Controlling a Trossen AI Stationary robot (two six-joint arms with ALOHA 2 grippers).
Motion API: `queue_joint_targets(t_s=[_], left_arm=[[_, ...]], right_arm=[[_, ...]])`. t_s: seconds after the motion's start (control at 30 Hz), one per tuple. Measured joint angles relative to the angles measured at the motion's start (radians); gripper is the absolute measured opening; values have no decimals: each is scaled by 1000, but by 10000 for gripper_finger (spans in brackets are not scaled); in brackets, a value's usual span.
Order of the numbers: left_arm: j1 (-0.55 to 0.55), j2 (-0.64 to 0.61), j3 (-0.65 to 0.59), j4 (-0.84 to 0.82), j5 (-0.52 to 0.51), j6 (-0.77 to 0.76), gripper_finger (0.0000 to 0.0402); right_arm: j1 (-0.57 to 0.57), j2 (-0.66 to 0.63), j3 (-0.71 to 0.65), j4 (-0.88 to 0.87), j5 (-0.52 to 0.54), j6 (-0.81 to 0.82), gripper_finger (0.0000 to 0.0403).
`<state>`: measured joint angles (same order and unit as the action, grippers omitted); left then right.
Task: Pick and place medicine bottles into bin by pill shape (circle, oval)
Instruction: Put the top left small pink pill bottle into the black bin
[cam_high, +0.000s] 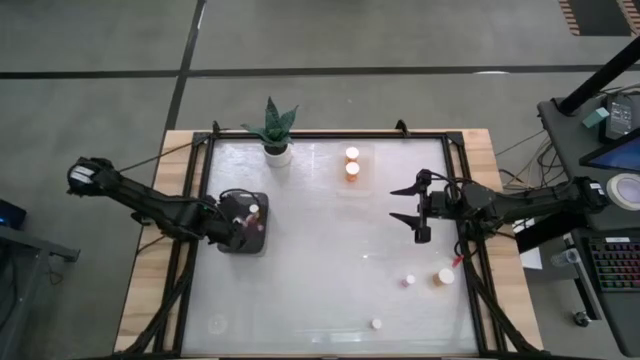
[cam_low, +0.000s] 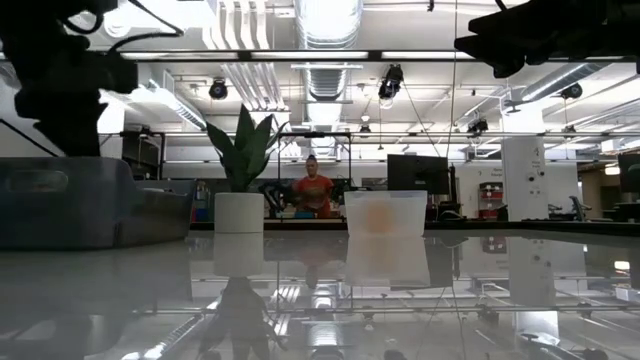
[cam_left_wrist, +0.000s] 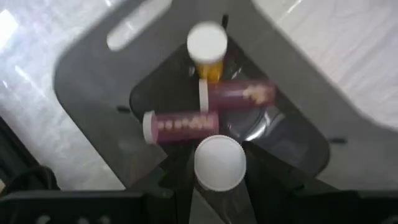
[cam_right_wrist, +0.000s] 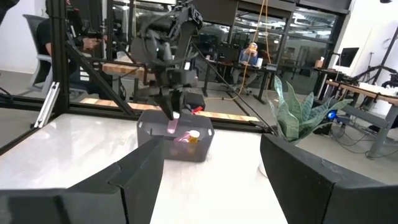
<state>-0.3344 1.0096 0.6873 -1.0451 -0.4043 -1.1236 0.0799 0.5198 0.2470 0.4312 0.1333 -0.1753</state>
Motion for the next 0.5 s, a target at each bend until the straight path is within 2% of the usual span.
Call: queue_joint_targets(t_s=[0.5], left_arm=[[0,48,-40,47,30,1,104]], right_arm=[[0,0,0,-6,1,-1,256]])
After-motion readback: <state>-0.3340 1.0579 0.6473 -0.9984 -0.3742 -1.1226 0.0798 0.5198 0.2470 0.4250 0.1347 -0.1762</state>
